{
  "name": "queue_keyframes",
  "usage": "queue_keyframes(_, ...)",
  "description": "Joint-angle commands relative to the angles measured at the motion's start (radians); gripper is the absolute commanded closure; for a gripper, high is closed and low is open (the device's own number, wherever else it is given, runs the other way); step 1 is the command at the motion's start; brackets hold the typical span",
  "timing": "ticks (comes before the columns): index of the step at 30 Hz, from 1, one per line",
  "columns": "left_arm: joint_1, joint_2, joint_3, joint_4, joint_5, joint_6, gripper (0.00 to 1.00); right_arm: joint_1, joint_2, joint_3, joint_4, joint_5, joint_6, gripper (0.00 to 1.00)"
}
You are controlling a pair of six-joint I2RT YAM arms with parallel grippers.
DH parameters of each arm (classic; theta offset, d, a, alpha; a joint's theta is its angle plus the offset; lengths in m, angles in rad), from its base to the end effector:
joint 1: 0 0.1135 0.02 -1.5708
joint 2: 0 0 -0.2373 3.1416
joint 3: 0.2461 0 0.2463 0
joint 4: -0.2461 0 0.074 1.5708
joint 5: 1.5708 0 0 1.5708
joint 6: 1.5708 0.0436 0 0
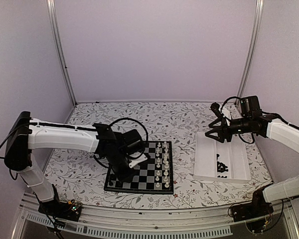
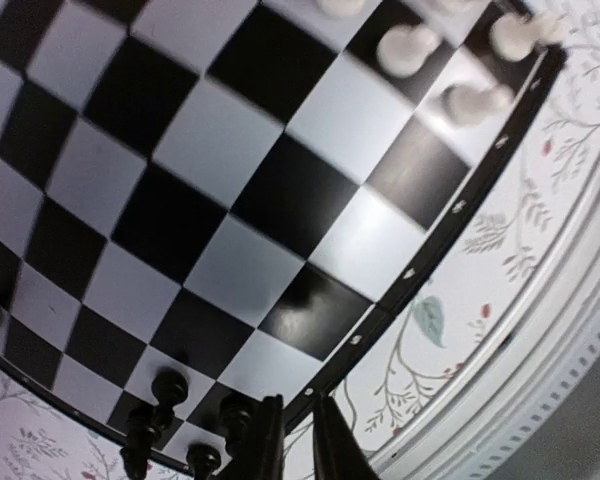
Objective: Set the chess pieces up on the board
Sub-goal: Pick up the chess piece from the storage box.
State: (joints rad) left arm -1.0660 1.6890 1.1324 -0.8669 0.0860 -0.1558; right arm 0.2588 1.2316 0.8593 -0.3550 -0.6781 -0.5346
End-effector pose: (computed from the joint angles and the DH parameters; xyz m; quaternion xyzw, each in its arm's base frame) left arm 0.1417 -0.2642 0.1577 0.4408 0.8936 -0.0773 0.0356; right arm 0.2502 0.0945 0.2345 -0.4580 0.7410 0.2475 0.4241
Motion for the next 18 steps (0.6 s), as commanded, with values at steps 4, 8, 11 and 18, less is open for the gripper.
queue_keyframes(4,-0.031,-0.038,0.324,0.042,-0.159,0.142,0.71,-0.037,-0.011,0.087,-0.104,0.193,-0.014,0.41)
queue_keyframes(8,-0.030,-0.049,0.391,0.265,-0.315,0.255,0.67,-0.053,0.021,0.107,-0.197,0.299,-0.051,0.43)
queue_keyframes(11,-0.023,-0.129,0.276,0.582,-0.350,0.271,0.25,-0.078,0.054,0.104,-0.263,0.364,-0.079,0.44)
queue_keyframes(18,0.034,-0.195,0.009,1.034,-0.208,0.247,0.01,-0.127,0.205,0.107,-0.329,0.432,-0.149,0.50)
